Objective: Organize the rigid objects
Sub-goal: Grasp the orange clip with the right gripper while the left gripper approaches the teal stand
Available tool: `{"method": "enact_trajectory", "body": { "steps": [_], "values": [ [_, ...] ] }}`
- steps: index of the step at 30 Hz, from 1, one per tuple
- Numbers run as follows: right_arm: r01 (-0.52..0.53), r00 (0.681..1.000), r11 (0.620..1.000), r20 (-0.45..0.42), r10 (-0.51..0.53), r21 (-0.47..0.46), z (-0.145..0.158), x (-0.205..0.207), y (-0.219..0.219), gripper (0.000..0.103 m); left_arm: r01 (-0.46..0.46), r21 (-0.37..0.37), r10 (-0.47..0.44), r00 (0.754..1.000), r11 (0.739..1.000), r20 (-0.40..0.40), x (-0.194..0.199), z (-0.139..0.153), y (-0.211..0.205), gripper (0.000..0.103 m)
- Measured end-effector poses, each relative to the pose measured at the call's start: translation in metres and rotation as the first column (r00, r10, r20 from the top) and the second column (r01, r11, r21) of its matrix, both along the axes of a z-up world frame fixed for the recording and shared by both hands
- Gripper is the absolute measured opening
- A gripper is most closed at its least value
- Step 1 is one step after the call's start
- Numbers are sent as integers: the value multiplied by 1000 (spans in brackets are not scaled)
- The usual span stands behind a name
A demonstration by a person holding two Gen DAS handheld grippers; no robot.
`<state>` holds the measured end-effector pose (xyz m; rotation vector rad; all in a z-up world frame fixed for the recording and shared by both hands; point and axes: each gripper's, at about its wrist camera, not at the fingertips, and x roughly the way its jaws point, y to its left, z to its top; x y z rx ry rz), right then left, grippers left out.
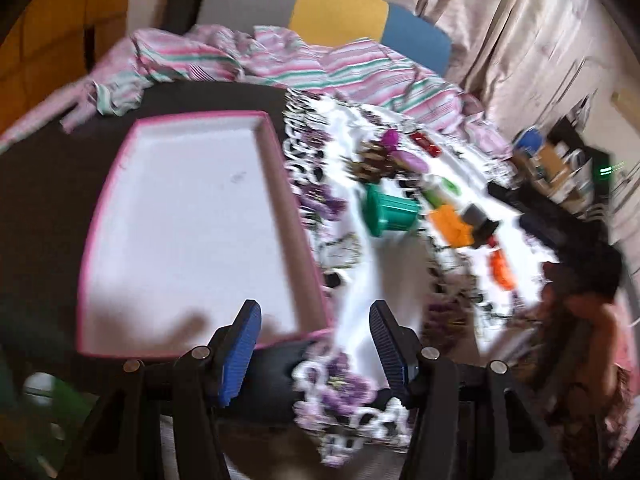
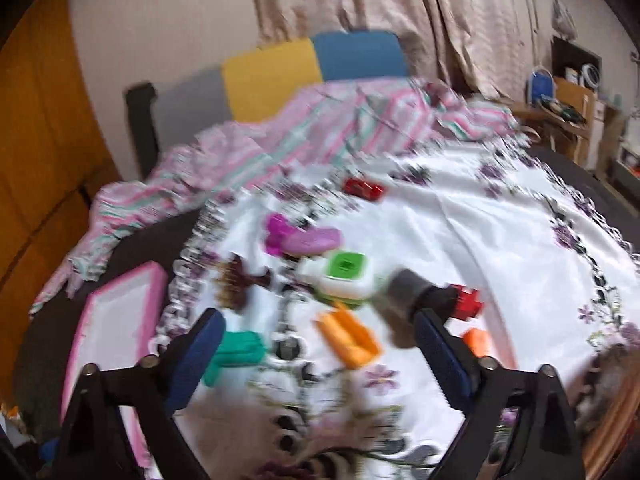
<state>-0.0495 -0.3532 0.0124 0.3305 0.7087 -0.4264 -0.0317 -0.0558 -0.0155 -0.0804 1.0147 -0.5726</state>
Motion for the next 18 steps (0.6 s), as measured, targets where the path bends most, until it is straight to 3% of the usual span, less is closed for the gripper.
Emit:
{"method": "enact_trajectory", "body": {
  "steps": [3,6,10,12,15,17,18],
  "values": [
    [-31,996,999,-82,33,25,-8,15,-19,74,32,-39,-34,998,999,-43,-1,-2,-7,57],
    [-71,988,996,-133,78,56,-19,27,-29,73,37,-109,-48,994,993,-96,0,-3,-8,57],
    [-126,971,990,-198,136,61,-36,44,-26,70,26,-35,-29,996,999,-80,-2,-1,-13,56],
    [-153,956,985,-244,166,75,-48,52,-24,54,-6,-49,2,998,999,-69,0,-1,-9,56],
    [-129,944,990,-299,143,65,-58,54,-28,51,-16,-81,9,997,997,-82,5,-2,-6,57],
    [-120,943,989,-301,140,84,-60,53,-31,51,12,-61,-17,997,998,-77,9,-2,-12,57],
    [-119,943,988,-301,144,101,-62,53,-33,46,26,-46,-29,997,999,-71,11,-2,-17,57]
  ]
}}
